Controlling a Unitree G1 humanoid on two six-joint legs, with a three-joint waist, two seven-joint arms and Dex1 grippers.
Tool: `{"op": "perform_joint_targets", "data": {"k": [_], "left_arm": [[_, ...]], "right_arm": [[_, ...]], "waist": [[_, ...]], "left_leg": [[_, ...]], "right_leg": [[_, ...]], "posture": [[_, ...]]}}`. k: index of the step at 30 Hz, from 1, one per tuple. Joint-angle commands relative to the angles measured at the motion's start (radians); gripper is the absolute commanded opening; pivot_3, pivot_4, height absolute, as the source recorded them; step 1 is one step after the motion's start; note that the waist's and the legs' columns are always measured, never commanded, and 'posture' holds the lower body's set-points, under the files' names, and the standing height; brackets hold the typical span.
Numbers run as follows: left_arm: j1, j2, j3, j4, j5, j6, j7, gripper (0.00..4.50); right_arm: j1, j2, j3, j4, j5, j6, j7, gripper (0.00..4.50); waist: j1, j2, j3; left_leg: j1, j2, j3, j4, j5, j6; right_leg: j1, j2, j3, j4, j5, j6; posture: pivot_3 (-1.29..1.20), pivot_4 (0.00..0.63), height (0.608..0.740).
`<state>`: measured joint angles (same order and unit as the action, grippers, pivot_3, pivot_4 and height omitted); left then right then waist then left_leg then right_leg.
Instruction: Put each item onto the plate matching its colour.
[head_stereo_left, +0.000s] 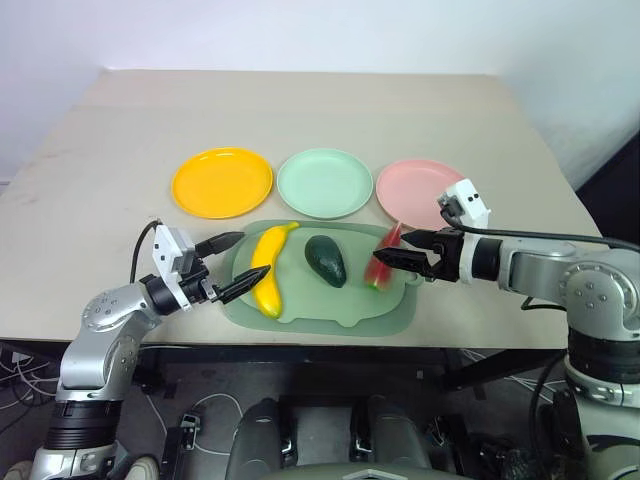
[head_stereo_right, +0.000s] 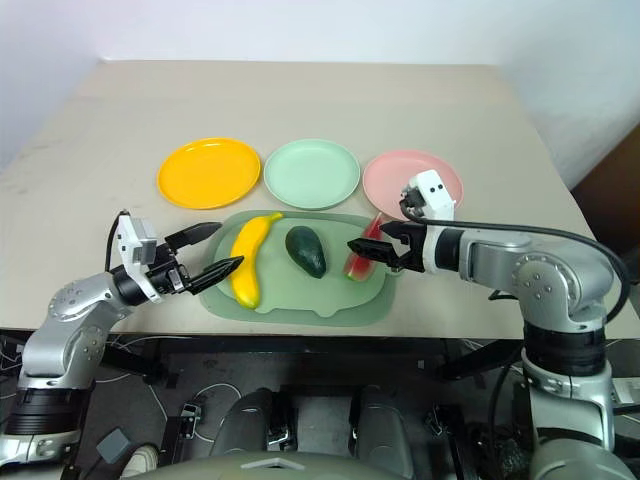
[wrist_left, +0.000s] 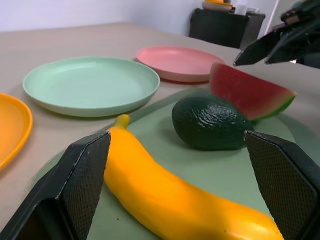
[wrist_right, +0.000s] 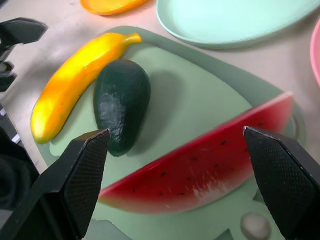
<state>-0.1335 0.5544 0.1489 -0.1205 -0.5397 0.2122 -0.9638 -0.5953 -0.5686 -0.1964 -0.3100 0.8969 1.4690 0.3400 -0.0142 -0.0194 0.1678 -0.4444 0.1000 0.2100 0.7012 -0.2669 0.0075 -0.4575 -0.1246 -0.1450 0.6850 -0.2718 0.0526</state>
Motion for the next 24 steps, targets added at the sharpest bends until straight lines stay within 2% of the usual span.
{"op": "perform_joint_targets", "data": {"k": [1,8,17,24], "left_arm": [[-0.024,-0.015,-0.009,0.0,0.009,-0.03,-0.006,4.47],[-0.026,-0.038,-0.014,0.015,0.026,-0.054,0.003,4.47],[-0.026,-0.041,-0.004,0.02,0.035,-0.069,0.011,4.47],[-0.026,-0.043,-0.004,0.033,0.042,-0.085,0.014,4.47]], "right_arm": [[-0.086,0.055,-0.052,0.05,-0.01,0.131,-0.087,4.5],[-0.134,0.039,0.055,0.151,-0.019,0.145,-0.201,4.5],[-0.172,0.01,0.191,0.172,-0.027,0.145,-0.225,4.5],[-0.16,-0.003,0.27,0.101,0.003,0.145,-0.198,4.5]], "waist": [[0.0,0.0,0.0],[-0.005,0.0,0.0],[-0.004,0.0,0.0],[-0.006,0.0,0.0]], "left_leg": [[0.0,0.0,0.0,0.0,0.0,0.0],[-0.001,0.0,0.001,-0.001,0.0,0.0],[-0.001,0.0,0.002,-0.001,0.0,0.0],[-0.001,0.0,0.002,-0.001,0.0,0.0]], "right_leg": [[0.0,0.0,0.0,0.0,0.0,0.0],[-0.001,0.0,0.0,0.0,0.0,0.0],[-0.002,0.0,0.001,0.0,0.0,0.0],[-0.002,0.0,0.001,0.0,0.0,0.0]], "posture": [[0.0,0.15,0.695],[0.0,0.15,0.695],[0.0,0.15,0.695],[0.0,0.15,0.695]]}}
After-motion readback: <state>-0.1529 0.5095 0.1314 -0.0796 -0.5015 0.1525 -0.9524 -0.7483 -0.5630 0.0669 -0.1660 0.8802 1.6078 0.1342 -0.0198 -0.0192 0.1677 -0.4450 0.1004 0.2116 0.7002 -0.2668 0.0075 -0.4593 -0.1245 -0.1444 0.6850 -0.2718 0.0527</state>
